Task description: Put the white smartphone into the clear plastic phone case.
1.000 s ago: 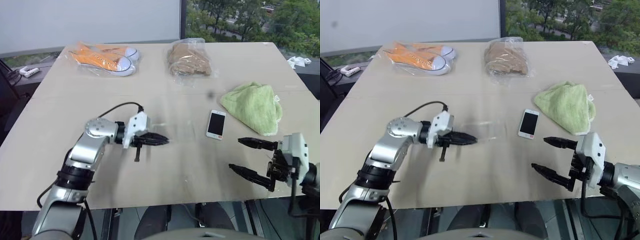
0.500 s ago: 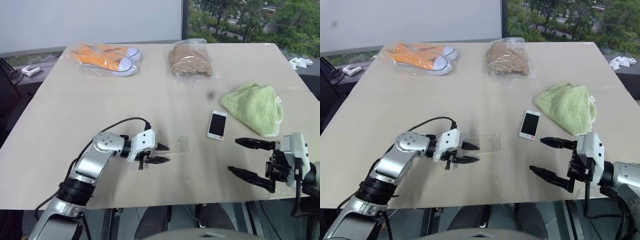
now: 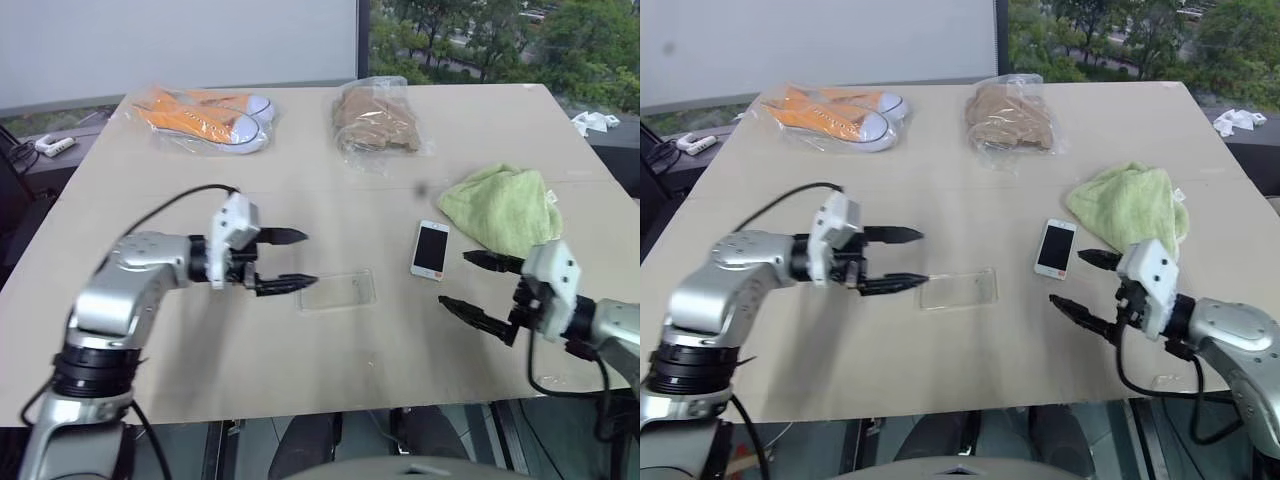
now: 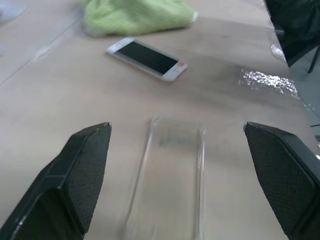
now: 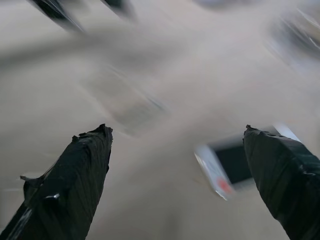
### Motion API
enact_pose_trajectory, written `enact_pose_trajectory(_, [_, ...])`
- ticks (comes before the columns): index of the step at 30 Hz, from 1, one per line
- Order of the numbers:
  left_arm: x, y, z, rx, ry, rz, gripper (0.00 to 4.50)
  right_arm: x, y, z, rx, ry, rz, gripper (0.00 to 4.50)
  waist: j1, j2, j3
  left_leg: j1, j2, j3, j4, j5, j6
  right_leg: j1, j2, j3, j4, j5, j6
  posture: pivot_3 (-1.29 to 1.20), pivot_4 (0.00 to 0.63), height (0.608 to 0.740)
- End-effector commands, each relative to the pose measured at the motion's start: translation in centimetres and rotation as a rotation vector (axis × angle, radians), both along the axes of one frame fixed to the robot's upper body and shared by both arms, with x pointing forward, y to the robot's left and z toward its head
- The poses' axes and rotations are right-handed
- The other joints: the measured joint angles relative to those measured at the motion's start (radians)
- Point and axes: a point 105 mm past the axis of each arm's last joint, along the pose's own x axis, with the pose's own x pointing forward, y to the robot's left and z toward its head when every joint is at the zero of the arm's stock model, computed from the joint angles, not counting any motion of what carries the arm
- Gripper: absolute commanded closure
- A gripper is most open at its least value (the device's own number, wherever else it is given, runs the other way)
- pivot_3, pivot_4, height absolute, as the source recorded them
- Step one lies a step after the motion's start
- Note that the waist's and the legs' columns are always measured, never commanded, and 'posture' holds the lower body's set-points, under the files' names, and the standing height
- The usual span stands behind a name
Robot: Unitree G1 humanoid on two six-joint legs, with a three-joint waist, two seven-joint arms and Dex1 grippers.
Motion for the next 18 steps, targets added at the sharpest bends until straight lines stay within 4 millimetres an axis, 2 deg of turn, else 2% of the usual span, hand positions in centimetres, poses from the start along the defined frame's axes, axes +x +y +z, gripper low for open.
enact_pose_trajectory(1, [-2.3,1.1,0.4,0.017,0.047,-0.04,0.13,2.3,0.1,-0.4,-0.077,-0.006,-0.196,0.0,0.001,0.0,0.0,-0.001,0.0,0.001,0.0,0.0,0.0,-0.002,0.0,0.001,0.0,0.0,0.0,0.0,0.15,0.74])
enact_pose_trajectory(4, [-3.6,1.2,0.9,-0.006,0.077,-0.061,0.13,3.6,0.6,-0.4,0.032,0.035,-0.333,0.0,0.01,-0.001,0.001,-0.004,0.001,-0.001,0.0,0.0,0.0,-0.006,0.0,0.0,0.0,0.0,0.0,0.0,0.15,0.74])
enact_pose_trajectory(6, [-3.9,1.4,0.8,0.011,0.091,-0.048,0.13,4.1,1.5,-0.3,0.07,0.059,-0.362,0.0,0.018,0.0,0.001,-0.006,0.0,-0.002,0.0,0.0,0.0,-0.006,0.0,-0.002,0.0,0.0,0.0,0.0,0.15,0.74])
enact_pose_trajectory(8, [-3.9,1.7,0.4,0.042,0.081,-0.032,0.13,5.1,1.0,-0.6,0.082,0.086,-0.459,0.0,0.018,0.001,0.001,-0.006,0.0,-0.002,0.0,0.0,0.0,-0.007,-0.001,-0.002,-0.001,0.0,0.0,0.0,0.15,0.74])
enact_pose_trajectory(10, [-3.8,1.6,0.6,0.034,0.069,-0.029,0.13,5.5,0.9,-0.5,0.09,0.108,-0.462,0.0,0.017,0.001,0.001,-0.006,-0.001,-0.001,-0.001,0.0,0.0,-0.007,-0.001,-0.001,-0.001,0.0,0.0,0.0,0.15,0.74])
enact_pose_trajectory(14, [-3.6,1.3,1.2,0.012,0.053,-0.027,0.13,6.8,-2.6,1.0,-0.098,-0.006,-0.437,0.0,0.021,0.004,0.003,-0.008,-0.002,-0.002,0.0,0.0,0.0,-0.008,-0.002,-0.002,-0.002,0.0,0.0,0.0,0.15,0.74])
enact_pose_trajectory(18, [-3.4,0.9,1.4,-0.002,0.03,-0.026,0.13,7.0,-3.2,0.4,-0.233,-0.032,-0.377,0.0,0.006,0.003,0.002,-0.008,-0.001,-0.001,-0.002,0.0,0.0,-0.008,-0.001,-0.002,-0.002,0.0,0.0,0.0,0.15,0.74])
